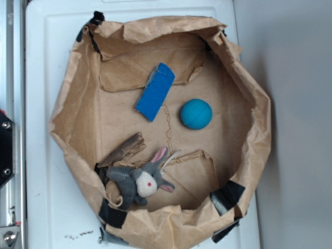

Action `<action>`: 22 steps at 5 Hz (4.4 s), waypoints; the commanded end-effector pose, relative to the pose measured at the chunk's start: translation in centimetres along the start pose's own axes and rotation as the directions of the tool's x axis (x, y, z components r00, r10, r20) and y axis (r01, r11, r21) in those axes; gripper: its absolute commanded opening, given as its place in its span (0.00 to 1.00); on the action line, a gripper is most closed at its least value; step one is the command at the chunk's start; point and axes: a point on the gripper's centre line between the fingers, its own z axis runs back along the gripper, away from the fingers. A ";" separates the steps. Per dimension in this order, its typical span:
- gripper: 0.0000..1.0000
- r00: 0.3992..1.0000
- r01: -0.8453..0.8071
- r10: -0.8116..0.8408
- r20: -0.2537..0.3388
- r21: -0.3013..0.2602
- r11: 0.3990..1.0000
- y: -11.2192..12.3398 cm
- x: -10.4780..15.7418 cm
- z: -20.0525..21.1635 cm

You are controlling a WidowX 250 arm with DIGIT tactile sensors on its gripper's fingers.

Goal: Grab the blue sponge.

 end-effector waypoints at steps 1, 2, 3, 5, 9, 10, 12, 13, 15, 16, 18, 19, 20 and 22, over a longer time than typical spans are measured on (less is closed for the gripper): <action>1.00 1.000 0.000 0.000 0.000 0.000 1.000 0.0 0.0 0.0; 1.00 0.984 -0.178 0.178 0.029 -0.011 0.984 0.2 5.0 -0.6; 1.00 0.956 -0.292 0.291 0.019 0.027 0.956 1.0 9.7 -2.5; 1.00 0.909 -0.416 0.416 -0.014 -0.005 0.909 3.4 13.1 -3.9; 1.00 0.955 -0.295 0.291 0.048 0.151 0.943 -0.1 9.5 -13.8; 1.00 0.926 -0.375 0.377 0.030 0.191 0.907 1.7 10.7 -14.9; 1.00 0.796 -0.597 0.606 -0.003 0.163 0.785 9.1 15.4 -15.3; 1.00 0.777 -0.629 0.627 0.057 0.133 0.766 9.6 14.6 -14.4; 1.00 0.811 -0.585 0.573 0.119 0.172 0.793 8.9 13.9 -18.1; 1.00 0.826 -0.564 0.550 0.124 0.217 0.797 8.1 14.2 -19.8; 1.00 0.847 -0.529 0.517 0.119 0.278 0.802 6.7 14.8 -22.8; 0.84 0.848 -0.526 0.517 0.117 0.303 0.794 6.1 14.2 -23.5; 0.00 0.853 -0.519 0.506 0.128 0.311 0.796 6.1 13.9 -23.9; 0.00 0.846 -0.532 0.514 0.145 0.300 0.792 6.2 14.1 -22.8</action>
